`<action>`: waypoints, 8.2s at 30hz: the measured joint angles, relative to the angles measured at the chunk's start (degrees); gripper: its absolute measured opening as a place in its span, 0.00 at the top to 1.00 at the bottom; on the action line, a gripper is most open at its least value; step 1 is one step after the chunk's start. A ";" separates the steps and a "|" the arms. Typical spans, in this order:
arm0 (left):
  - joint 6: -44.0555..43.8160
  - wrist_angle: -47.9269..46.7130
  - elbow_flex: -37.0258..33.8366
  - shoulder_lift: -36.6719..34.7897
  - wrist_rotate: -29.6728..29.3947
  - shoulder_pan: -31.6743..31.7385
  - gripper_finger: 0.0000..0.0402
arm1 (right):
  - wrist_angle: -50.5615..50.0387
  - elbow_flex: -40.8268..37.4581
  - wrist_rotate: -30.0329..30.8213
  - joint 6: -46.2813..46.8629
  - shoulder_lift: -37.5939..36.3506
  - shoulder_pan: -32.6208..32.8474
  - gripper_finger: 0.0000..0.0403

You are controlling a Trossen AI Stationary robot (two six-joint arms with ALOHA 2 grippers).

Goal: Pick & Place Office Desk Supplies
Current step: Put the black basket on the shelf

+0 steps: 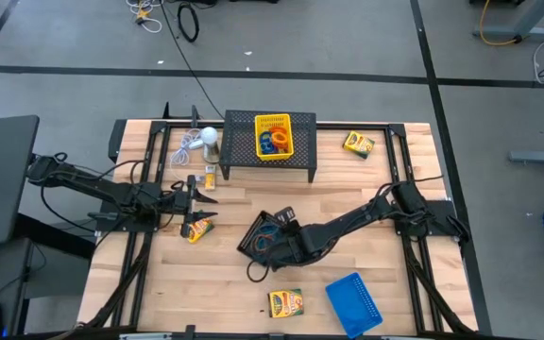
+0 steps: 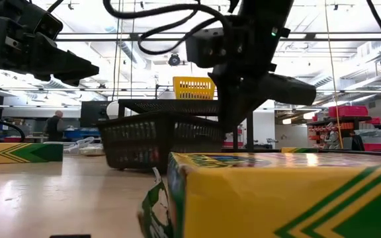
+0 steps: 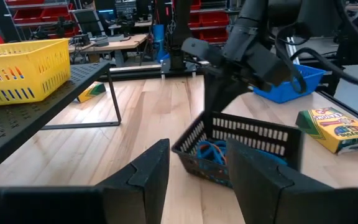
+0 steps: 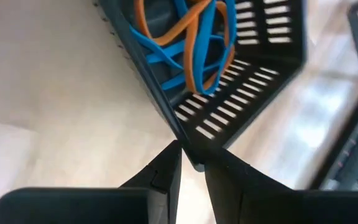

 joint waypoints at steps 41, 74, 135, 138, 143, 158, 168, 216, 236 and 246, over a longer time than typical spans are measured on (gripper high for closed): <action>-0.27 0.74 0.00 0.00 0.44 -0.02 0.59 | 16.03 7.63 -35.03 23.57 -1.18 -5.41 0.52; 0.07 1.01 0.00 0.00 0.44 -0.02 0.59 | 14.39 7.56 -28.03 20.97 5.53 -2.19 0.52; -18.57 1.88 0.02 0.26 4.10 -0.02 0.59 | 1.63 7.58 -18.99 -6.50 -0.09 -3.23 0.93; -21.74 1.88 0.00 1.40 6.06 -0.04 0.57 | 3.11 7.58 -19.24 -7.23 0.10 -3.53 0.82; -20.11 1.99 0.02 4.31 5.66 -0.02 0.48 | 5.35 7.61 -19.26 -7.12 0.20 -3.46 0.61; -1.48 -2.15 12.59 25.36 5.62 -2.09 0.36 | -2.59 7.61 -11.76 -6.35 0.17 0.80 0.48; 20.98 -30.80 36.32 48.36 -3.26 -5.68 0.36 | -12.11 7.61 -9.79 0.75 -0.03 1.60 0.47; 53.85 -37.30 50.50 72.24 -9.12 0.37 0.85 | 35.68 -51.78 -14.69 14.59 -66.40 -0.24 0.47; 46.71 -57.17 50.45 63.21 -12.29 -7.43 0.99 | 33.49 -51.78 -15.00 13.97 -66.40 -0.26 0.47; 45.97 -73.47 50.49 48.87 -10.46 -7.35 1.00 | 33.95 -51.78 -15.59 13.97 -66.36 -0.26 0.47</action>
